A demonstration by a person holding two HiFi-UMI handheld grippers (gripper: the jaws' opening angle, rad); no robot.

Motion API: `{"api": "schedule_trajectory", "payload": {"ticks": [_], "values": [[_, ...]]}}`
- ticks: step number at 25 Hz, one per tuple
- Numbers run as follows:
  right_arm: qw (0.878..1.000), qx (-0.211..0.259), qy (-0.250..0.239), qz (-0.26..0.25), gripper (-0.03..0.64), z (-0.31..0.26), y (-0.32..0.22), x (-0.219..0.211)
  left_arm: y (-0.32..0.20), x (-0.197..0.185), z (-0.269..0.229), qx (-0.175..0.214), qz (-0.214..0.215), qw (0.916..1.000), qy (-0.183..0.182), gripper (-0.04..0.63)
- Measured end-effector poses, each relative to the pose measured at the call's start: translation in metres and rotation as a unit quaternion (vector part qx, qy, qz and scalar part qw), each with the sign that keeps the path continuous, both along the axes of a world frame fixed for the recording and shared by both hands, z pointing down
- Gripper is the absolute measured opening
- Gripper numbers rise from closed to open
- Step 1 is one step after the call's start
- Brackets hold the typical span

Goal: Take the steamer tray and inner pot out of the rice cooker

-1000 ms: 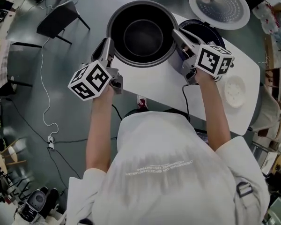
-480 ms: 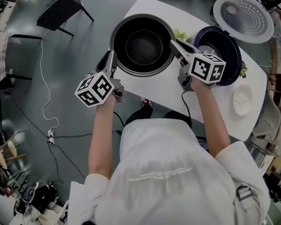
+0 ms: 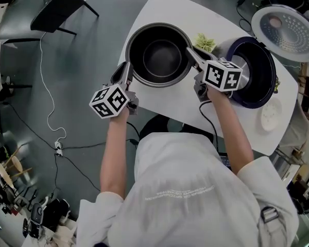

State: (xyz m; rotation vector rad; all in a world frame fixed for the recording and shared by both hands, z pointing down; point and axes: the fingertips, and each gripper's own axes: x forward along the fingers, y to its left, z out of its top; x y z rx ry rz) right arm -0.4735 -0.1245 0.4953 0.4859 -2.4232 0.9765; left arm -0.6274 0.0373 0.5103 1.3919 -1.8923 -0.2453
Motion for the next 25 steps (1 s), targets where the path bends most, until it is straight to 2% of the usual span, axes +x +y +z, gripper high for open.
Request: {"api": "schedule_trajectory", "payload": {"ticks": [4, 8, 15, 25], "values": [[1.000, -0.013, 0.018, -0.006, 0.086, 0.016, -0.008, -0.008, -0.016, -0.018, -0.006, 0.003, 0.006, 0.9998, -0.019, 0.064], [0.999, -0.034, 0.003, 0.006, 0.091, 0.017, -0.011, -0.009, -0.028, -0.024, -0.011, 0.001, 0.010, 0.9997, -0.020, 0.064], [0.998, -0.028, 0.001, 0.056, 0.086, 0.022, -0.033, -0.012, -0.044, -0.026, -0.007, 0.005, 0.022, 0.9995, -0.023, 0.069], [0.998, -0.021, -0.011, 0.065, 0.097, 0.034, -0.046, -0.037, -0.063, -0.047, -0.002, -0.013, 0.030, 0.9974, -0.064, 0.075]]}}
